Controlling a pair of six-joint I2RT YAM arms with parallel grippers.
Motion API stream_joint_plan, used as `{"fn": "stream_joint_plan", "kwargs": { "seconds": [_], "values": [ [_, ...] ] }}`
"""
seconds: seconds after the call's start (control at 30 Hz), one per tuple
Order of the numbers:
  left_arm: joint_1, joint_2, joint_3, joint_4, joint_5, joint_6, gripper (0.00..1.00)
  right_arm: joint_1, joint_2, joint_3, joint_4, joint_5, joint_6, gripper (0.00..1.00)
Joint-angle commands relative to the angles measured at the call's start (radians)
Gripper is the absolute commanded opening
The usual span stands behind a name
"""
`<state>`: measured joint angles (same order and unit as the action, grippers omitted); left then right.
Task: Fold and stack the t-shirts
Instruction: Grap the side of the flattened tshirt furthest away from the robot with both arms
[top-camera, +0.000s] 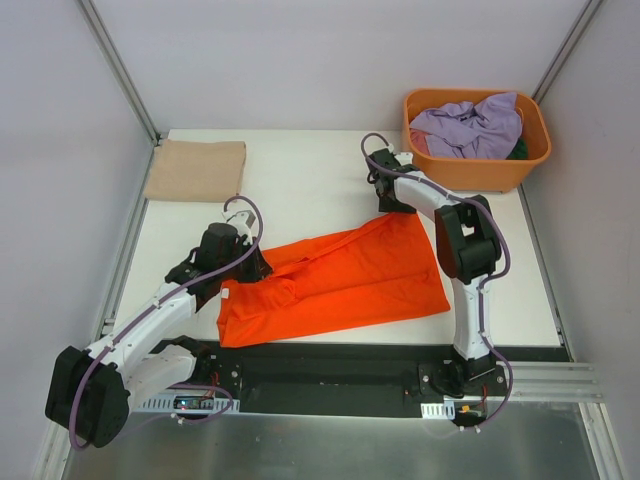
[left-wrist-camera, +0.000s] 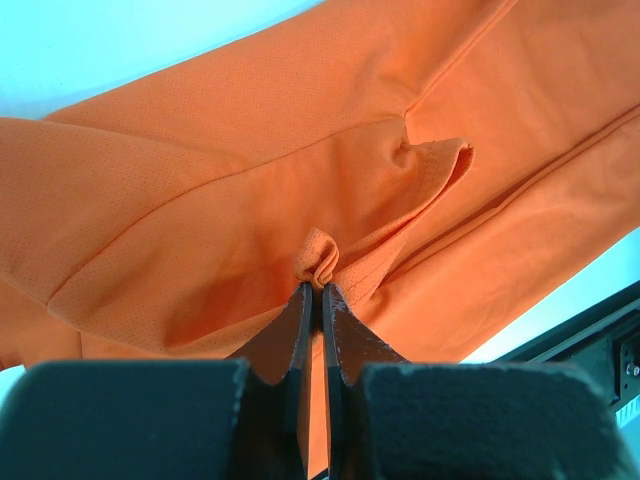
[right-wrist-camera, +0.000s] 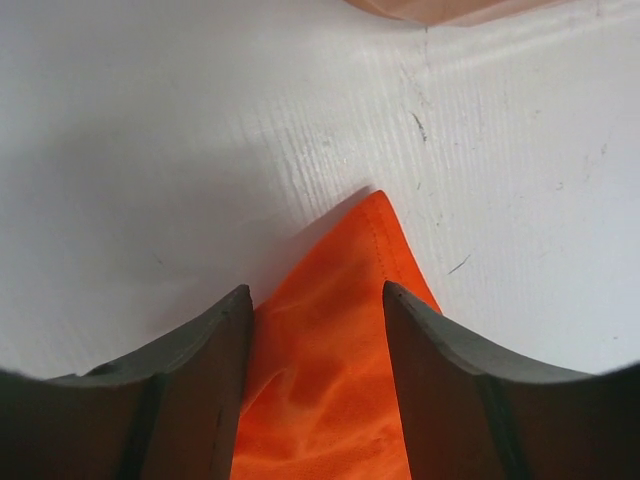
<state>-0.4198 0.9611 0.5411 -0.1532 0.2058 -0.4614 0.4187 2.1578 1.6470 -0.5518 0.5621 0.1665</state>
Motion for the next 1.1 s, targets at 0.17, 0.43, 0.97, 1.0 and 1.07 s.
{"fn": "stream_joint_plan", "kwargs": {
  "seconds": [0.17, 0.43, 0.97, 1.0, 1.07],
  "values": [
    [-0.007, -0.018, -0.004, 0.024, 0.004, -0.01, 0.0, -0.041, 0.025, 0.056, -0.072, 0.084, 0.011, 0.5],
    [-0.007, -0.016, -0.003, 0.024, 0.006, -0.011, 0.0, -0.055, 0.022, 0.062, -0.073, 0.091, 0.011, 0.26],
    [-0.007, -0.071, -0.029, 0.017, -0.008, -0.078, 0.0, -0.038, -0.174, -0.123, 0.01, 0.116, 0.019, 0.01],
    [-0.007, -0.084, -0.032, 0.009, -0.014, -0.082, 0.0, -0.037, -0.199, -0.147, 0.022, 0.11, 0.025, 0.01],
    [-0.007, -0.119, -0.035, -0.02, -0.034, -0.098, 0.0, -0.032, -0.239, -0.194, 0.035, 0.105, 0.036, 0.01]
  ]
}}
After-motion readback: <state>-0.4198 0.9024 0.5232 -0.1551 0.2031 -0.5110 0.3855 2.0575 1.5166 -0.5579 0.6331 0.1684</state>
